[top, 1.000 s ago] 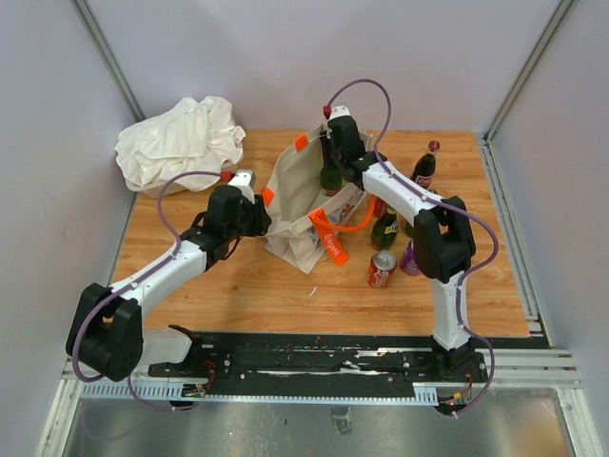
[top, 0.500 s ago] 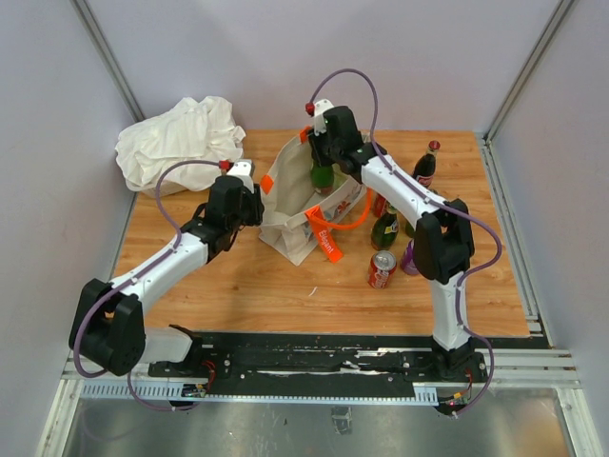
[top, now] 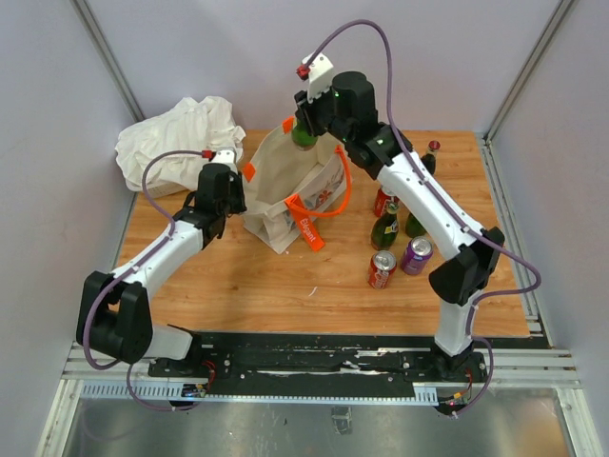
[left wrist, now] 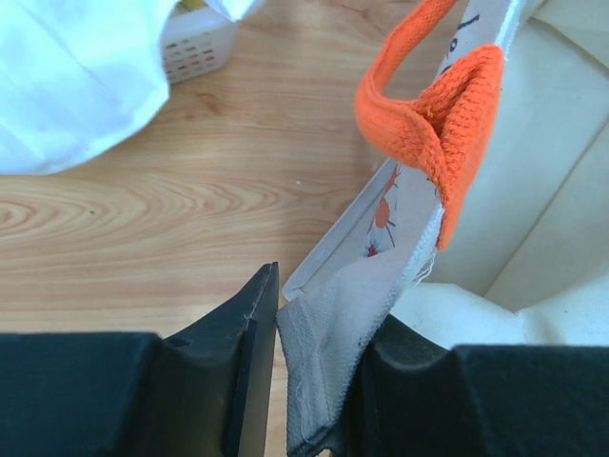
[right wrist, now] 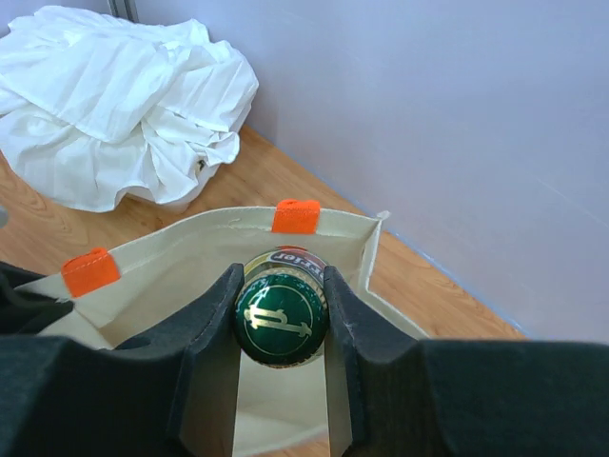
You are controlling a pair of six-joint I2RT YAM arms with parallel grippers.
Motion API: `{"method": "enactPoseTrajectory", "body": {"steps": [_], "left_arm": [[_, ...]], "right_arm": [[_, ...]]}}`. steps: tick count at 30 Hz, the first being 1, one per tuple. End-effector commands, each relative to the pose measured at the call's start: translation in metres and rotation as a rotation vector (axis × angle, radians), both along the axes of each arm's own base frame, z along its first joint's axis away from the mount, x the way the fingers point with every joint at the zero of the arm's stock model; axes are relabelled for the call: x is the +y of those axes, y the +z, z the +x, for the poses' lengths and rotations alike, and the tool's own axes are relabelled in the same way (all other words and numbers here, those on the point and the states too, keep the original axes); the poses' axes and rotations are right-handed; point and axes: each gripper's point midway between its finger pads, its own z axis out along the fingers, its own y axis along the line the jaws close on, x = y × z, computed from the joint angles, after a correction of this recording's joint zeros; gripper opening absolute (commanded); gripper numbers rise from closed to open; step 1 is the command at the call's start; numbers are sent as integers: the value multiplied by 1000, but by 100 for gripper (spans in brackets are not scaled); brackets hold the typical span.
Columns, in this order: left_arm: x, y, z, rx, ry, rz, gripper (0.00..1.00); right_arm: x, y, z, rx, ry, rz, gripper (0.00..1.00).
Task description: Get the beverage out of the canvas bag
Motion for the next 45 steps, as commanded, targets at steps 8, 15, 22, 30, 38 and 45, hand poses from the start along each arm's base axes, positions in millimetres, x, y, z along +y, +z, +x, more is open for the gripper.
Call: {"method": "enactPoseTrajectory", "body": {"steps": [8,15,22,30,38,45], "left_arm": [[21,23,24,-42,68,28,27],[13,23,22,-39,34,2,56],[-3,23,19,-29,-41,-55,60],[-15,15,16,1,-77,-116,65],[-21,17,13,1,-98,-150,76],[-25,17,11,6,-109,-165,81]], "right_arm": [[-42,123,-89,-234,-43,111,1],[-70,99,-129,-182,-103,102,1],[-77,27,-135,-16,-139,67,1],[-68,-39,-141,113,-121,66,1],[-69,-95,-134,140,-153,26,1],[-77,-132,-127,175,-187,22,1]]}}
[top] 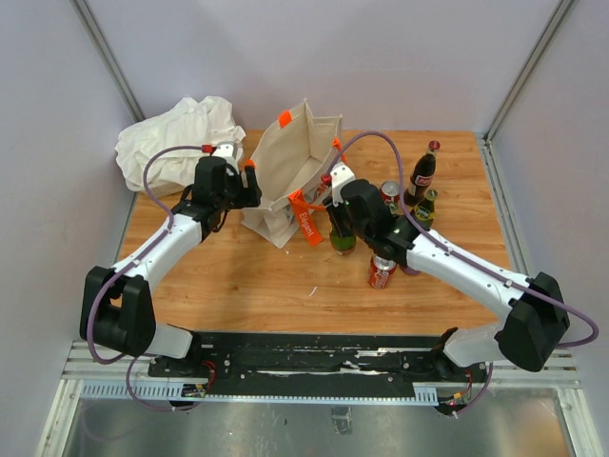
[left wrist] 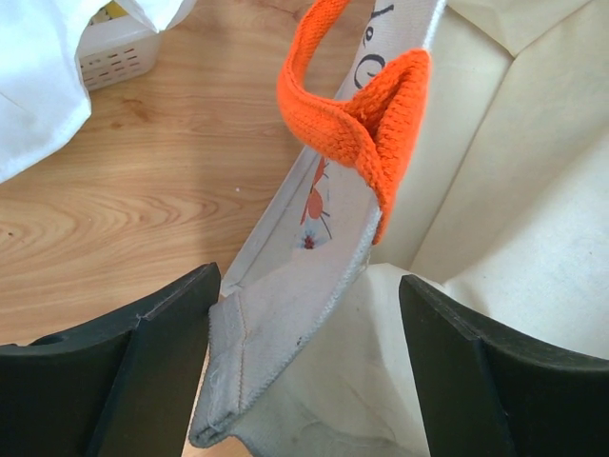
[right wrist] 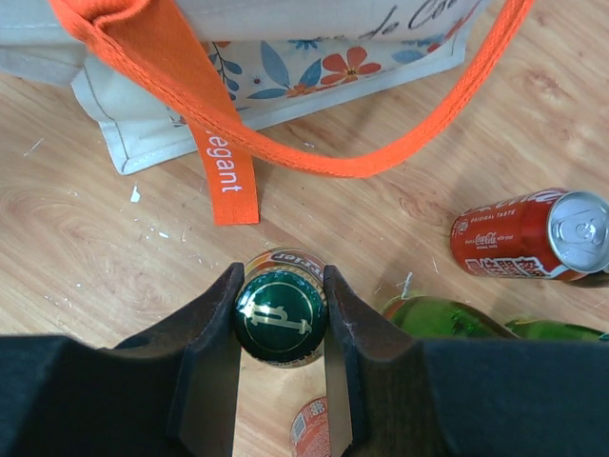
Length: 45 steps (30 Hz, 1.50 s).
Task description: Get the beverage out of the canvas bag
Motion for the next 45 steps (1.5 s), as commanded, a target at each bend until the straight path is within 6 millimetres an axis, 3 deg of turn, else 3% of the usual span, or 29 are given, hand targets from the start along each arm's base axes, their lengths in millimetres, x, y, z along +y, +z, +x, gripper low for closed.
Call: {"method": "enactPoseTrajectory", "body": {"steps": [1,7,19,23,27,29,35,41,45], "left_arm": [[-6,10,2,-27,-19,-32,83],[-3,16,1,-38,-15,-24,99],[2,40,-7,-80,-8,-16,100],[2,46,-8,-93,-9,-18,100],[4,49,-10,-97,-7,-16,100],[3,51,-11,-101,-8,-19,100],[6,62,-14,-131,3,-26,100],[12,89,-21,-200,22,-33,100],[13,113,-28,-260,14,-50,100]], "right_arm": [[0,49,25,-154,-80,177,1],[-7,25,30,-112,-116,192,1],[-24,-9,31,-40,-193,150,3],[-26,-19,30,-16,-198,129,22],[-26,-23,28,3,-203,124,65],[-28,-21,28,4,-209,120,80],[-29,-7,26,-11,-195,117,99],[-28,31,26,-70,-165,143,98],[-39,65,26,-151,-179,147,98]]}}
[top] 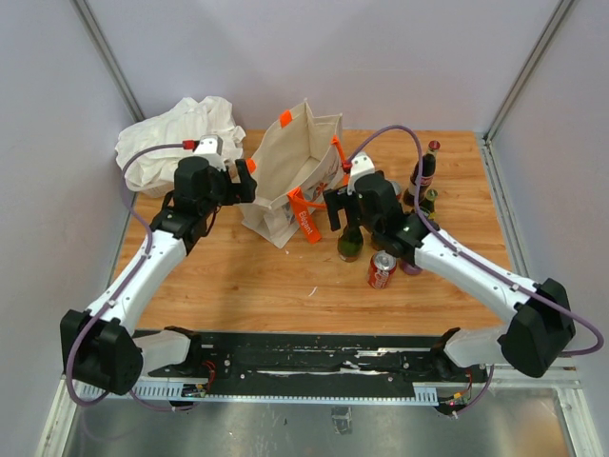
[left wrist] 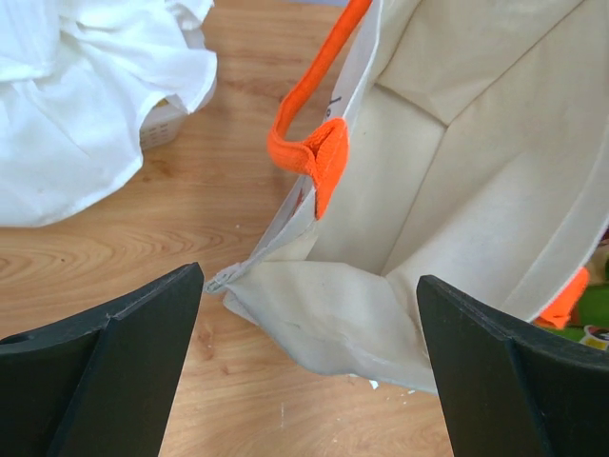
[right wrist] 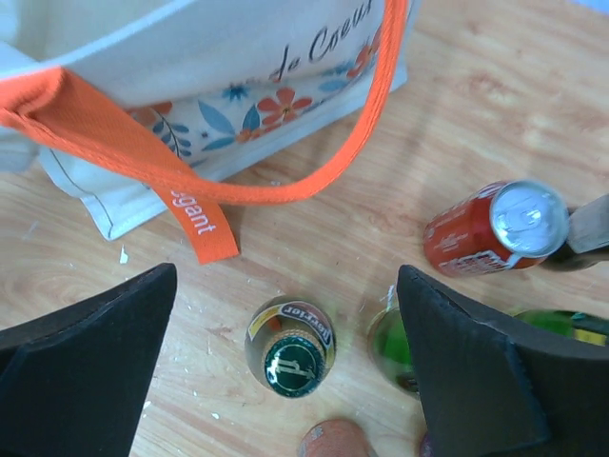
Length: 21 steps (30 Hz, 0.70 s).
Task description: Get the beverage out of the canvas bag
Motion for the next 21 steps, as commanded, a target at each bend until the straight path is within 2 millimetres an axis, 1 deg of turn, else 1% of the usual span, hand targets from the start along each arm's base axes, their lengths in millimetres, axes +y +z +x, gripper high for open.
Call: {"method": "enactPoseTrajectory", "body": {"steps": [1,4,7,10,13,16,18,21], "left_arm": [[4,48,-5,-119,7,-15,100],[7,63,-8,-145,4,-5,100],[22,74,-8,-145,89,11,100],[40,76,-6,-116,183,64,100],[52,70,-6,-91,224,123,100],[64,67,-5,-82,256,122,100],[84,66,-2,-73,295,88,100],[107,64,-1,-72,329,27,100]], "right_arm": [[-22,63,6,-147,-56,9,98],[-47,88,10,-213,-132,2,98],[-76,105,17,-245,-206,27,98],[-120,116,26,-261,-317,53,98],[-169,125,30,-280,-441,72,98],[-220,130,28,-297,-580,89,98],[-252,128,25,-291,-668,118,98],[-289,120,17,-279,-767,161,98]]}}
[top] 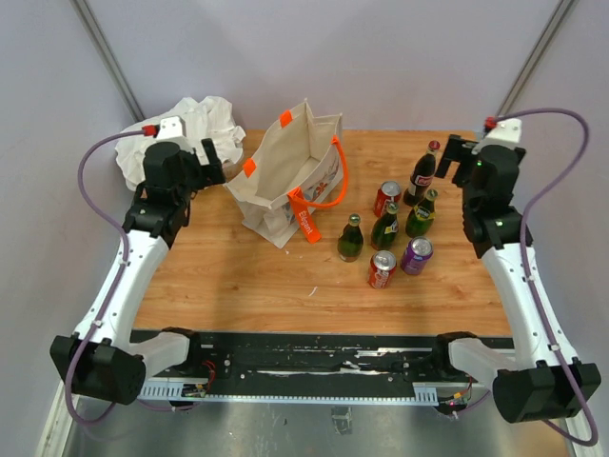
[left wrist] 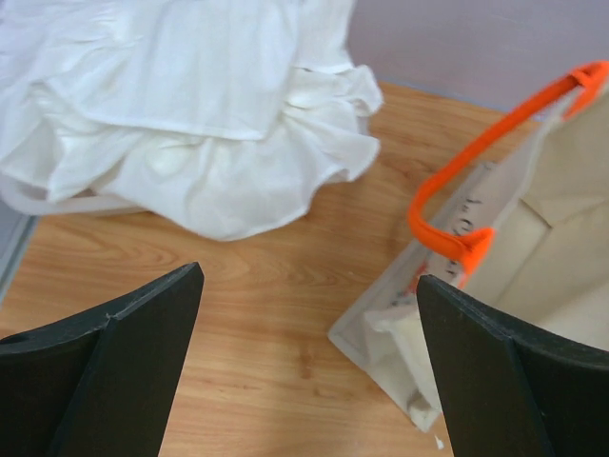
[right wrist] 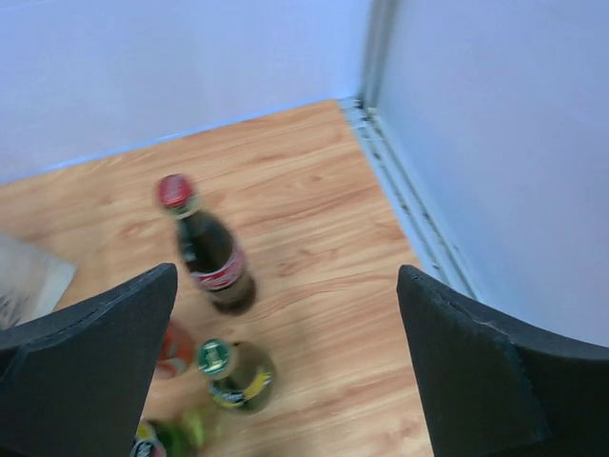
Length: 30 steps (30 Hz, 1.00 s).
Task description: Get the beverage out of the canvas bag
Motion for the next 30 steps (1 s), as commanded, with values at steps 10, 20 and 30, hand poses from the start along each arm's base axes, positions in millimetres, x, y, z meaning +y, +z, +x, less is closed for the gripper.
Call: {"method": "enactPoseTrajectory", "body": {"steps": [10,20,30], "left_arm": [[113,-20,-10,30,308,-28,100],[107,-32,-27,-19,312,-79,100],[106,-29,-36,-51,313,-71,100]], "right_arm": [[-72,-35,-21,29,-197,136,98],[-82,-37,-26,39,-227,62,98],[-91,-40,-38,47,-281,28,98]]}}
